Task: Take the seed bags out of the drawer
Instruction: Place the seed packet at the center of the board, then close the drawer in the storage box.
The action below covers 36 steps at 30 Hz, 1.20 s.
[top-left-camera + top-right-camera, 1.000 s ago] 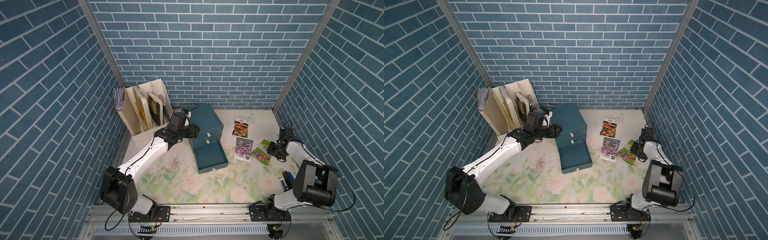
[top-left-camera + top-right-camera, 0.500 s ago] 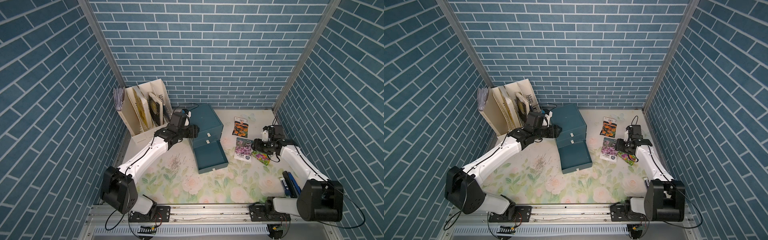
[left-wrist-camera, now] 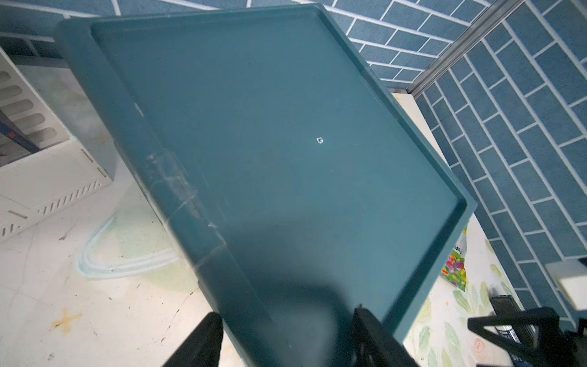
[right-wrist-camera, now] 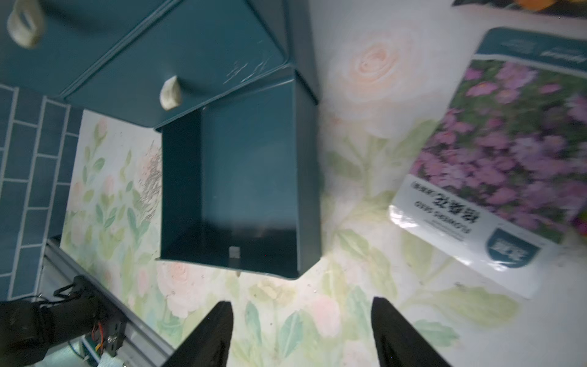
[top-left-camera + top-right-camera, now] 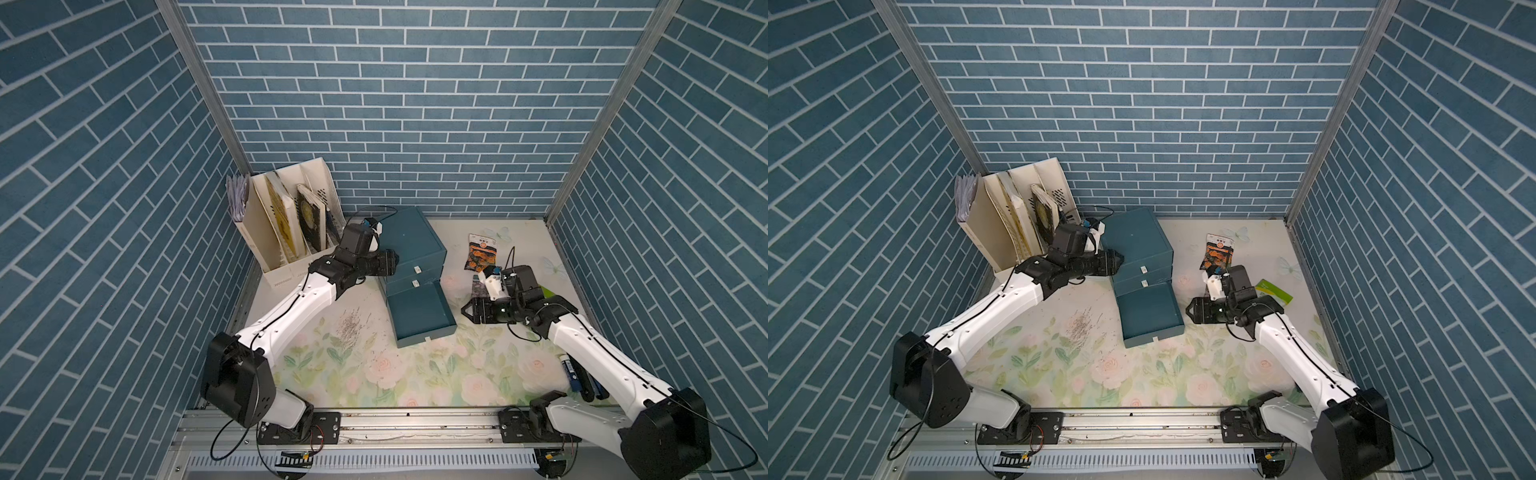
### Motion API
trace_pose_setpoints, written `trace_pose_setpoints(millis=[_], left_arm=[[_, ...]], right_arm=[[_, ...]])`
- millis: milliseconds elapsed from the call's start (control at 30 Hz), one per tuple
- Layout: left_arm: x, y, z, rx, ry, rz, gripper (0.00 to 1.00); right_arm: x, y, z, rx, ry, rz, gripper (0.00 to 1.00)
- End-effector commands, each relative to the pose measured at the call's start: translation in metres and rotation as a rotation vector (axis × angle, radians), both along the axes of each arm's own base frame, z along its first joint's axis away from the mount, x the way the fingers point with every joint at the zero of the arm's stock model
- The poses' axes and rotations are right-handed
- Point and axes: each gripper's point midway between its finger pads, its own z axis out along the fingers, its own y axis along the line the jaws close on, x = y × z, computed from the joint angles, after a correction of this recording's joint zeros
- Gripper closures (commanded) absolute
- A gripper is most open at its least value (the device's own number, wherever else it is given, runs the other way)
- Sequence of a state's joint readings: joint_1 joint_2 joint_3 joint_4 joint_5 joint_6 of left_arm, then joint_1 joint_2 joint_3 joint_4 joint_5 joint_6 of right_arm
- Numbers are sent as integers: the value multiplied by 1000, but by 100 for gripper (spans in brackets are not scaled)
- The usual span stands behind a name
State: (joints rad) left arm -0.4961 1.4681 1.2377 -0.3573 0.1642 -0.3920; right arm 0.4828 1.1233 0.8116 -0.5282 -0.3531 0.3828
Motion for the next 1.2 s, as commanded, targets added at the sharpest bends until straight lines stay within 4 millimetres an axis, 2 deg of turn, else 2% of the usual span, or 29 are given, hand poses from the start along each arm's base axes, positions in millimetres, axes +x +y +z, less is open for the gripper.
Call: trace_pose_setpoints(millis=[0, 167, 467, 667, 1000, 1167], left_arm=[[-19, 11, -53, 126, 161, -16, 32], [-19, 12, -54, 128, 162, -15, 32], [-18, 11, -52, 130, 160, -21, 32], [-19, 11, -51, 132, 157, -24, 32], [-19, 10, -53, 132, 160, -32, 32], [-20, 10, -53, 133, 160, -36, 32]], right_arm=[[-18, 25, 1, 56, 11, 31, 27], [-45, 52, -13, 71, 17, 72, 27], [-62, 88, -40, 12, -48, 111, 32], [-61, 94, -55, -27, -93, 70, 42], [-52, 102, -73, -61, -134, 37, 43], [-41, 108, -71, -69, -171, 17, 44]])
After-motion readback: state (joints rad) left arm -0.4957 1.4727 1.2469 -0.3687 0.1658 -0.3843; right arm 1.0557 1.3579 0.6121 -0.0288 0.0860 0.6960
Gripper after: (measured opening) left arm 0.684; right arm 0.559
